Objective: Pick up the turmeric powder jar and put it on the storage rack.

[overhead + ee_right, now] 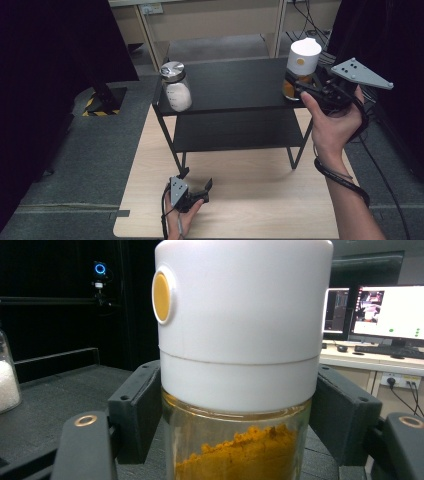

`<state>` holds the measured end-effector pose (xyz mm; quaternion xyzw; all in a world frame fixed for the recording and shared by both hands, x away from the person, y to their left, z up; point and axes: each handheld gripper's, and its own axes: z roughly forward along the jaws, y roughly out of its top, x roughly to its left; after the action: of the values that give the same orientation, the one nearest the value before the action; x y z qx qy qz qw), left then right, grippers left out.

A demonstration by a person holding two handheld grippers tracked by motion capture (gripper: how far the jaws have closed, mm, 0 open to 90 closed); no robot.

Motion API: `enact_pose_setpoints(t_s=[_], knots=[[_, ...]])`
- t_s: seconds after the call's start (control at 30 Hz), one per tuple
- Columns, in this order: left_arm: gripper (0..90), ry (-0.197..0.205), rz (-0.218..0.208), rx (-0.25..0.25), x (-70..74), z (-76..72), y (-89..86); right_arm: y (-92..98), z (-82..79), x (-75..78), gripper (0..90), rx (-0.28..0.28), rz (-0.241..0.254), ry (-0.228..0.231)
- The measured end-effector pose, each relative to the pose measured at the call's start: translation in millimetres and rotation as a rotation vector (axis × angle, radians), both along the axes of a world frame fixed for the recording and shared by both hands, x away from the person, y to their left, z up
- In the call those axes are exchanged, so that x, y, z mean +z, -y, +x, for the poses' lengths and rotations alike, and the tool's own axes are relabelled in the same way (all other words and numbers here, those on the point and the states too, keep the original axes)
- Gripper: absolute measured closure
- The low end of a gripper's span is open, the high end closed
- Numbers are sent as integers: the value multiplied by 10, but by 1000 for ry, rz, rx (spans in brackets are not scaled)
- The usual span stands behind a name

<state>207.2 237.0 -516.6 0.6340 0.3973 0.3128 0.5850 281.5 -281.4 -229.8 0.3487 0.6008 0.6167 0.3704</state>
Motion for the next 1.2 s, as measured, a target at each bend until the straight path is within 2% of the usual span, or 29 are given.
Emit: enact_pose_setpoints(t_s=[0.23,0.33,0.47,1.2], knots=[[46,1,-2,0,-3,0,-2,-2,2,6,241,6,2,-5],[46,1,-4,0,-4,-1,-2,4,1,3,168,16,-1,-9],[46,1,-4,0,-5,-1,-2,-56,-41,-8,42,-18,-11,-9],[44,1,-4,0,-4,0,-1,43,-103,-82,34,19,-10,9]])
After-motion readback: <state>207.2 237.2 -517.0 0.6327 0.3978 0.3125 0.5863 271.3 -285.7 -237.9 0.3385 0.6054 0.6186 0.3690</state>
